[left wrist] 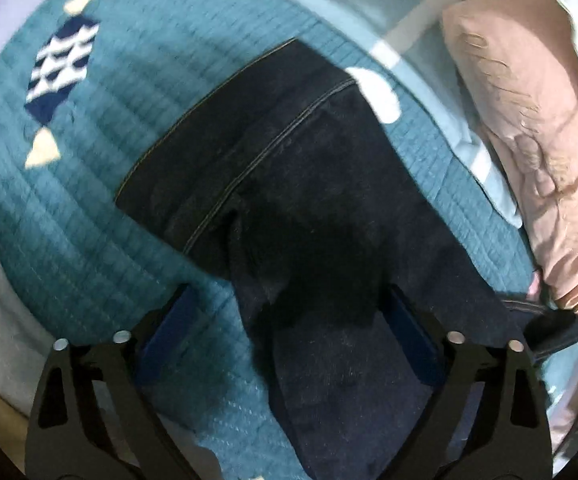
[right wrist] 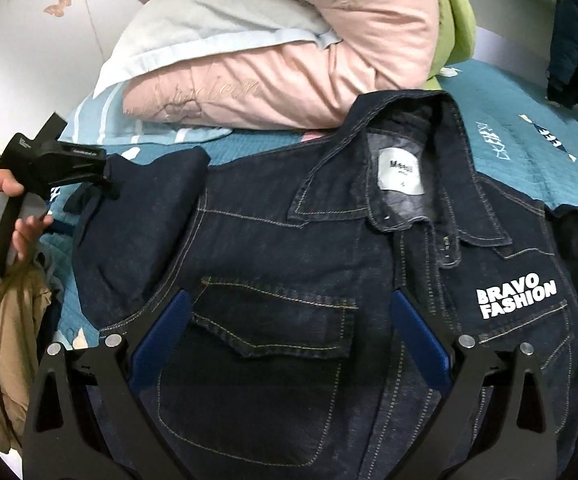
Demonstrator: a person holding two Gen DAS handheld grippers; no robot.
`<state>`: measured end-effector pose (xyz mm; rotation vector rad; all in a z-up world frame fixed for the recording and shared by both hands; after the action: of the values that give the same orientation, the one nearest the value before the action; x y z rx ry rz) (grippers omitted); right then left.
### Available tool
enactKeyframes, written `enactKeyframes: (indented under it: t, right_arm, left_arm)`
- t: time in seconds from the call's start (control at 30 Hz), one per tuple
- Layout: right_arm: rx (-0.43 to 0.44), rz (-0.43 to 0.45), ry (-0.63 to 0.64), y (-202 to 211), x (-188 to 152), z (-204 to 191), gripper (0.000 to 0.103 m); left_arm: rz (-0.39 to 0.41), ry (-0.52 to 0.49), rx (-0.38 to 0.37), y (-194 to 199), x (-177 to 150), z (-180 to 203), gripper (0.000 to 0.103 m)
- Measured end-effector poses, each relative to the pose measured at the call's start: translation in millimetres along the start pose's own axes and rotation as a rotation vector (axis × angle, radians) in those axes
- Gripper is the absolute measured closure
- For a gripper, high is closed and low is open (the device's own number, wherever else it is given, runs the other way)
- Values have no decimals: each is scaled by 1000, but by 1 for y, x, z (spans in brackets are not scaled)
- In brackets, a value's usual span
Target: Fold large clothes
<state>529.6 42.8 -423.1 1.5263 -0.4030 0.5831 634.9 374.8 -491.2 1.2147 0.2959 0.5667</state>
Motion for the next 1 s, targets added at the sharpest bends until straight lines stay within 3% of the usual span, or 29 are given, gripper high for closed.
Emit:
enactKeyframes:
  t: [0.03,0.07,0.1,0.17,0.27,0.33,0.37,0.43,0.5,0.53,0.7,0.8,0.9,1.0]
  right_arm:
    - [2,-2,0,-1,0,-1,7]
    - [10,-5,-3,-2,-1,-3,7]
    - [21,-9,-6,-3,-1,-5,7]
    - [43,-18,-15,-6,-1,-8,7]
    - [80,-38,-22,-11,0,-17,7]
    - [117,-37,-10,-13,2,-27,9]
    - [131,-35,1,-13,3,-32,15]
    - [174,-47,23,-17,3,-43,35]
    - [230,-80,23,-23,1,-53,66]
    - [275,-88,29,-25,-1,-61,72]
    - [331,-180,78,-53,-12,-73,74]
    - [417,-204,3,-49,-6,-57,76]
    - [471,-131,-57,-16,-2,-21,76]
    - [420,-23,-102,24,-4,45,76]
  left_arm:
    - [10,-17,-1,1,0,3,29]
    - [21,-36,-27,4,0,8,51]
    - [31,-53,-71,7,0,14,57]
    - [55,-80,-106,13,-2,19,84]
    - [122,-63,-144,34,-4,20,95]
    - [235,-82,-140,70,-10,19,95]
    - [271,-95,-140,83,-15,20,95]
    - [349,-139,-161,122,-33,25,95]
    - [405,-184,-168,153,-44,34,95]
    - [429,-219,-158,165,-56,40,95]
    - [525,-333,-103,188,-119,78,95]
    - [578,-414,-55,191,-150,109,95]
    - [619,-516,-18,185,-177,146,95]
    - [600,-618,-23,164,-206,194,95]
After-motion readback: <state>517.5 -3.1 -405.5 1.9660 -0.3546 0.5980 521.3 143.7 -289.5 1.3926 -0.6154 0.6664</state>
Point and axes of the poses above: each gripper's, at about its wrist camera, not at the fingertips, and y roughly against the way its jaws point, z to its right, x to its top, the point moved 6 cm from there along -y, roughly the way its jaws point, and after that the axes turned 10 degrees about -x, right-handed, at the moved point
